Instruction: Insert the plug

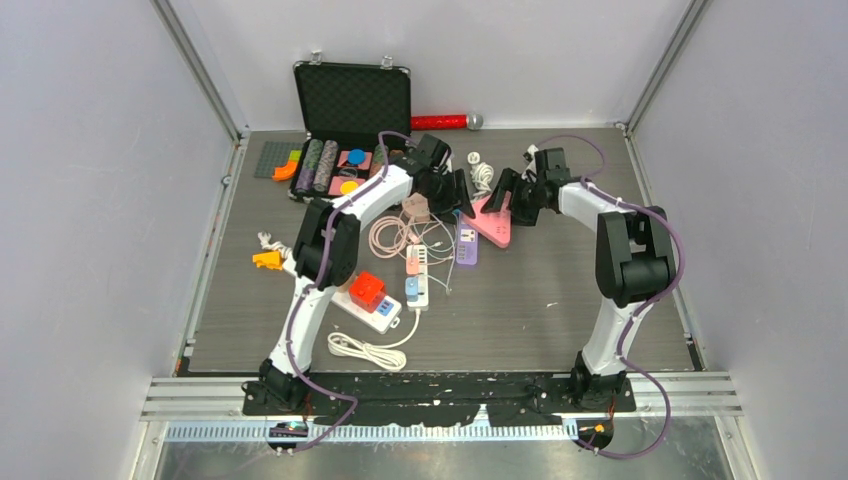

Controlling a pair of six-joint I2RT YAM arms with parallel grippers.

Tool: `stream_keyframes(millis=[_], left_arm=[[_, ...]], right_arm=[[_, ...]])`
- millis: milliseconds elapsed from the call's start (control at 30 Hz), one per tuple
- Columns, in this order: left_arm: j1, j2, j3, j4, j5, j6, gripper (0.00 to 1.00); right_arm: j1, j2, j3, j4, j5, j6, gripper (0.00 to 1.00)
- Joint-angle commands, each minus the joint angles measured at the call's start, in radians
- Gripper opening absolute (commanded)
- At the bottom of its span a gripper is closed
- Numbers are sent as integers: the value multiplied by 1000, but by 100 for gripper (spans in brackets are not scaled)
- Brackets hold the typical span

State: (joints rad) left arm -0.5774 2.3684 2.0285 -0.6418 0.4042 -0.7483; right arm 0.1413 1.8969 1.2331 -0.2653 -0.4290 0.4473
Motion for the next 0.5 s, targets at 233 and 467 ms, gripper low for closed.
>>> stream_keyframes(millis=[233, 467], left_arm=[[4, 66, 61, -160, -57, 13, 45], [3, 77, 77, -168, -50, 11, 35]], right_arm=[[80, 108, 49, -237, 207, -62, 74], [86, 150, 76, -291, 227, -35, 64]])
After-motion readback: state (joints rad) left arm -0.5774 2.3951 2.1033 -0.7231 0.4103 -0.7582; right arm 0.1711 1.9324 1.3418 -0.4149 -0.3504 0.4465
